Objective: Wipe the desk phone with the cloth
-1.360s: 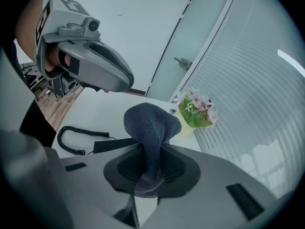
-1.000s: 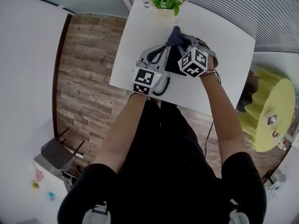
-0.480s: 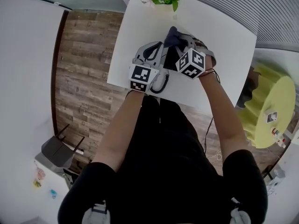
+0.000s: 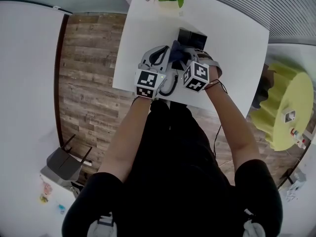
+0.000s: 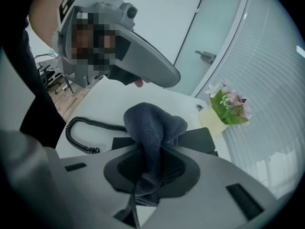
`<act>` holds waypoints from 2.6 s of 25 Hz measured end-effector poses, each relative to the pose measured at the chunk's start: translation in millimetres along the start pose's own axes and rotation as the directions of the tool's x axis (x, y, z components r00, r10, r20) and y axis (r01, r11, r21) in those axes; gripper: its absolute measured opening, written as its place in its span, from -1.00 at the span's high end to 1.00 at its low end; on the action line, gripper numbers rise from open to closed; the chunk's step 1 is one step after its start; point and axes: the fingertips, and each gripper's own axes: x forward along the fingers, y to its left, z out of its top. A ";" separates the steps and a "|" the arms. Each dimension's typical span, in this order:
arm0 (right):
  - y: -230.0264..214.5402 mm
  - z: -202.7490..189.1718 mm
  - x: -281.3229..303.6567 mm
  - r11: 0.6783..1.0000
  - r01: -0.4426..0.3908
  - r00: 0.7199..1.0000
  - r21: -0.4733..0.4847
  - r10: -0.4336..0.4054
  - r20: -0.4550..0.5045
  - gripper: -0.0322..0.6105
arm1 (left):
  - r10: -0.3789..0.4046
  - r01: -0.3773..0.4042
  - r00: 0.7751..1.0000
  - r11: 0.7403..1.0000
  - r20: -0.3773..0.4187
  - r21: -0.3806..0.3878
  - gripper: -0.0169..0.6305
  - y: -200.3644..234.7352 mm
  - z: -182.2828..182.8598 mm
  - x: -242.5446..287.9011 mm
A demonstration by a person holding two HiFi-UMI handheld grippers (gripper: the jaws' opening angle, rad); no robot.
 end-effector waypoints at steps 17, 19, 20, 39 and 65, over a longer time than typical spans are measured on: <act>80.5 -11.0 1.8 0.996 -0.084 0.996 0.041 0.085 -0.034 0.66 | -0.029 0.029 1.000 0.999 0.001 0.026 0.91 -17.0 -15.0 -39.8; 70.6 -4.1 -14.1 0.990 -0.061 0.998 0.129 0.058 0.031 0.66 | -0.034 0.033 0.999 0.999 0.019 0.034 0.91 -17.9 -6.7 -47.5; 62.6 0.1 -25.5 0.984 -0.042 0.997 0.175 0.030 0.069 0.66 | -0.037 0.036 0.999 0.999 0.029 0.040 0.91 -18.3 -0.9 -51.3; -20.8 76.0 -319.9 0.791 0.100 0.636 0.603 -0.517 0.573 0.66 | -0.286 0.223 0.927 0.940 0.243 0.257 0.91 -116.7 147.5 -144.5; -19.6 85.3 -355.0 0.773 0.064 0.558 0.631 -0.552 0.620 0.66 | -0.340 0.260 0.894 0.924 0.293 0.281 0.91 -146.8 180.7 -159.5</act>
